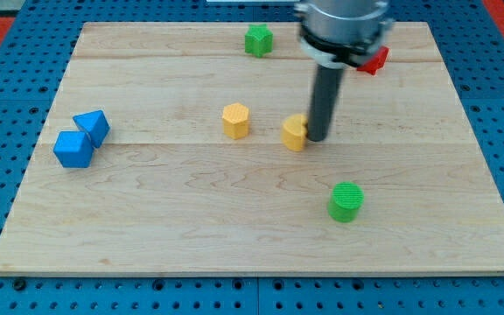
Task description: Move the green circle towards center right side
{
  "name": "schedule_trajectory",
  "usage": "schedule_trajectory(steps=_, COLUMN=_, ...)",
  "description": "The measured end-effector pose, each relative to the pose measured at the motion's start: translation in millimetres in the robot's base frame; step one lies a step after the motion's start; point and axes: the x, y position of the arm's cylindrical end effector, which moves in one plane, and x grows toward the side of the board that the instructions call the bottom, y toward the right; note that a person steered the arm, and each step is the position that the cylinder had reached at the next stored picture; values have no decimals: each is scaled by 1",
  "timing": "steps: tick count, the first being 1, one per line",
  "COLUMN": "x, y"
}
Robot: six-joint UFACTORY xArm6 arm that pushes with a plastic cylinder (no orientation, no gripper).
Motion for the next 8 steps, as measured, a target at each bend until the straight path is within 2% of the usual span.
schedule_trajectory(steps=2, x=-4, y=53)
schedule_trajectory(steps=3, x=37, y=77)
schedule_trajectory(steps=4, x=53, y=18)
schedule_trajectory(steps=5, x=115, y=16)
schedule_trajectory(steps=6, x=140, y=58)
schedule_trajectory(steps=7, x=126, y=80)
schedule_trajectory(steps=8, x=161, y=80)
